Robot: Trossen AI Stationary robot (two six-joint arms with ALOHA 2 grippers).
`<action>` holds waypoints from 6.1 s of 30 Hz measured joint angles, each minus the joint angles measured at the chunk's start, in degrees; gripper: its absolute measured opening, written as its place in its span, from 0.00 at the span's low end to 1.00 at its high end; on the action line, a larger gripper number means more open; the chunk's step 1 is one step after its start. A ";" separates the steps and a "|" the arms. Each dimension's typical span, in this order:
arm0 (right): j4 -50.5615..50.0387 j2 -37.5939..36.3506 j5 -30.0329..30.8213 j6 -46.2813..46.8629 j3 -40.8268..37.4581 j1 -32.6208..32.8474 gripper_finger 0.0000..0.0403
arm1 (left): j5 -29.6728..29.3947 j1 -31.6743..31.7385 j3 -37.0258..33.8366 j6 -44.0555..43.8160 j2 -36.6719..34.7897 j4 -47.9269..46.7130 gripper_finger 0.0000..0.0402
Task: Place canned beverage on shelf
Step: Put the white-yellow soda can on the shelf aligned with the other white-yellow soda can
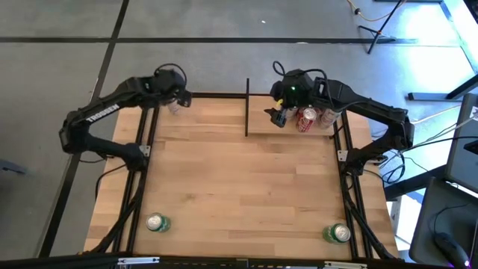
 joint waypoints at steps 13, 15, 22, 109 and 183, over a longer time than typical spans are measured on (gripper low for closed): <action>5.55 0.03 -1.63 -3.04 -2.54 0.00 0.84 | 7.78 18.12 -3.78 4.63 6.06 0.14 0.74; 5.58 0.00 -2.35 -4.44 -2.54 0.00 0.84 | 7.84 19.14 -3.93 4.33 7.15 0.14 0.74; 4.98 0.02 -2.80 -5.83 -2.54 0.00 0.84 | 8.05 20.92 -3.91 4.05 9.68 2.23 0.74; -1.98 -13.38 -8.62 11.40 -26.12 22.85 0.84 | 26.41 -33.51 23.34 5.25 37.04 7.62 0.55; 1.22 16.52 -2.21 27.44 0.16 29.59 0.84 | 17.45 -58.29 -13.26 -9.88 -3.96 3.92 0.86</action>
